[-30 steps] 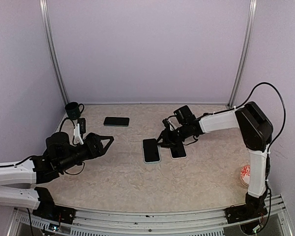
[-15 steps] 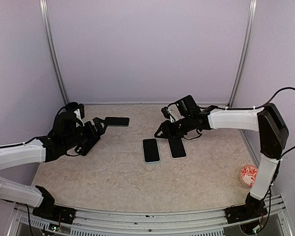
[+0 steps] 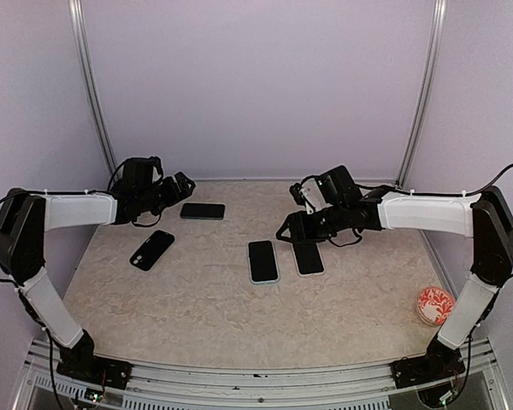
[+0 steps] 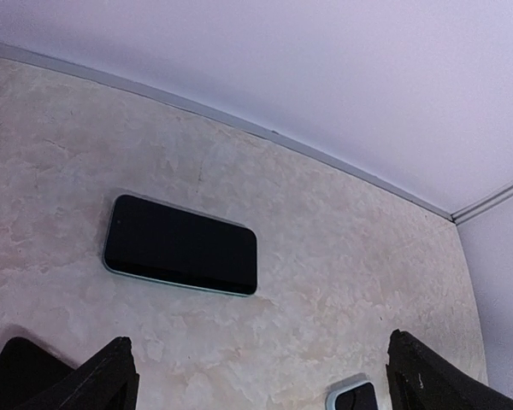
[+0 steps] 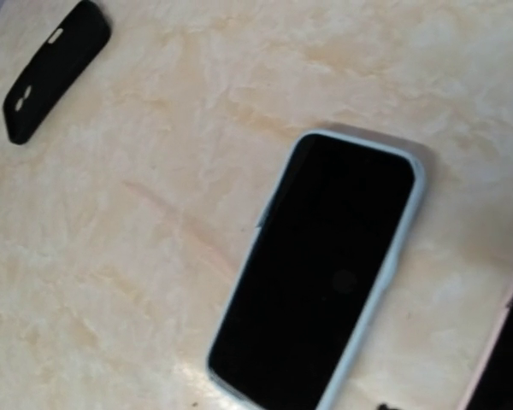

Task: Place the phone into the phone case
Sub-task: Move the phone to the corner of the board.

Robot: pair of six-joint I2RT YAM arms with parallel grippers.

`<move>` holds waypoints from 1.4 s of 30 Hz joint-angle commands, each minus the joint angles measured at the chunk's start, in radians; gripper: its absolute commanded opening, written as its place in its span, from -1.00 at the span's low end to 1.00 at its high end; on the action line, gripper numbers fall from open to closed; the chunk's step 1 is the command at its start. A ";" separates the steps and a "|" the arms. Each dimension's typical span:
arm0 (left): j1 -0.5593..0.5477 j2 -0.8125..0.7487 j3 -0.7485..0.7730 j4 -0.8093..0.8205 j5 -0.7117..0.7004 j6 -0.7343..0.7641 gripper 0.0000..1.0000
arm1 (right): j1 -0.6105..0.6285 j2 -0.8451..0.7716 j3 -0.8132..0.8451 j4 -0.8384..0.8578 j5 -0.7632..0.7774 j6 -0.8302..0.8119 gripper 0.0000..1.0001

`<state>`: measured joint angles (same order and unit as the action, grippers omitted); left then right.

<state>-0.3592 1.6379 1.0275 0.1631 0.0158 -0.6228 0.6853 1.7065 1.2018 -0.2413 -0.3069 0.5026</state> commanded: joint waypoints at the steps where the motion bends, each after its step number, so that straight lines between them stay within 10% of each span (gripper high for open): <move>1: 0.055 0.138 0.119 -0.007 0.082 0.007 0.98 | 0.005 0.004 0.030 -0.007 0.034 -0.034 0.23; 12: 0.132 0.408 0.342 -0.044 0.142 -0.021 0.98 | -0.067 0.287 0.339 -0.009 -0.062 0.001 0.98; 24: 0.161 0.599 0.562 -0.159 0.086 -0.015 0.98 | -0.093 0.657 0.840 -0.093 -0.120 0.023 0.99; 42: 0.158 0.755 0.679 -0.171 0.213 0.017 0.98 | -0.120 0.779 0.869 0.132 -0.189 0.108 0.99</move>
<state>-0.1989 2.3474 1.6878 -0.0017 0.1570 -0.6273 0.5709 2.4649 2.0644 -0.1802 -0.4892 0.5911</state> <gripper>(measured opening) 0.989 0.995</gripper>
